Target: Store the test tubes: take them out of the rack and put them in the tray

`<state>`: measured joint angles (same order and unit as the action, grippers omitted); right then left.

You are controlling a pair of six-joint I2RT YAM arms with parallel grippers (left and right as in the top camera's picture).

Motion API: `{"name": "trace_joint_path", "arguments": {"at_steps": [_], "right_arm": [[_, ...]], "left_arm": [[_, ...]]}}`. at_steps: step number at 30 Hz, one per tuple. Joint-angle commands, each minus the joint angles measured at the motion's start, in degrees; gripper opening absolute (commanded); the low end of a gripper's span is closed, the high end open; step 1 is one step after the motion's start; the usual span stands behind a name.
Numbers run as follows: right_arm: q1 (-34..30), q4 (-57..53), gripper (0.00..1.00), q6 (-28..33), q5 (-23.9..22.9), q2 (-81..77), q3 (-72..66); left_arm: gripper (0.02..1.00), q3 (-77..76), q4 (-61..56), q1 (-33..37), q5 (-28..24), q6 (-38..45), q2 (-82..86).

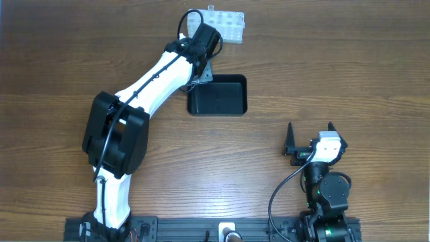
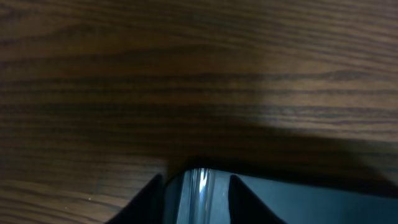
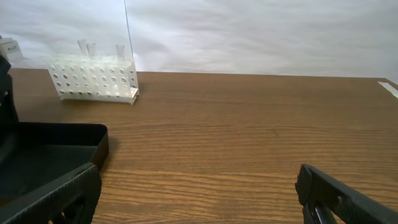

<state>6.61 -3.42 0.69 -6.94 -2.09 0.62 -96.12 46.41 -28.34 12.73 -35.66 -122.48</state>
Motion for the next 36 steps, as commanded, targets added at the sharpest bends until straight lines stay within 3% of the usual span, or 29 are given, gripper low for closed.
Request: {"name": "trace_joint_path", "arguments": {"at_steps": [1, 8, 13, 15, 23, 36], "right_arm": [[-0.35, -0.22, 0.991, 0.22, 0.22, 0.15, -0.33], [-0.35, -0.22, 0.993, 0.22, 0.24, 0.15, -0.33], [-0.35, -0.24, 0.991, 0.22, 0.22, 0.15, -0.33], [-0.35, -0.22, 0.991, 0.22, 0.22, 0.15, -0.33], [-0.35, -0.22, 0.993, 0.22, 0.22, 0.15, -0.33], [-0.35, -0.22, 0.991, 0.22, 0.24, 0.15, -0.33]], "left_arm": [[0.362, -3.10, -0.48, 0.22, 1.92, 2.54, -0.48], [0.404, -8.81, -2.93, 0.72, 8.57, 6.84, 1.29], [0.733, -10.58, -16.87, 1.51, 10.36, 16.79, 1.27], [0.763, -10.58, -22.58, 2.03, 10.34, 19.26, 0.74], [0.776, -10.58, -33.38, 3.96, 9.20, 23.02, -3.52], [0.827, -10.58, -41.99, 6.73, -1.53, 28.50, -9.70]]}}
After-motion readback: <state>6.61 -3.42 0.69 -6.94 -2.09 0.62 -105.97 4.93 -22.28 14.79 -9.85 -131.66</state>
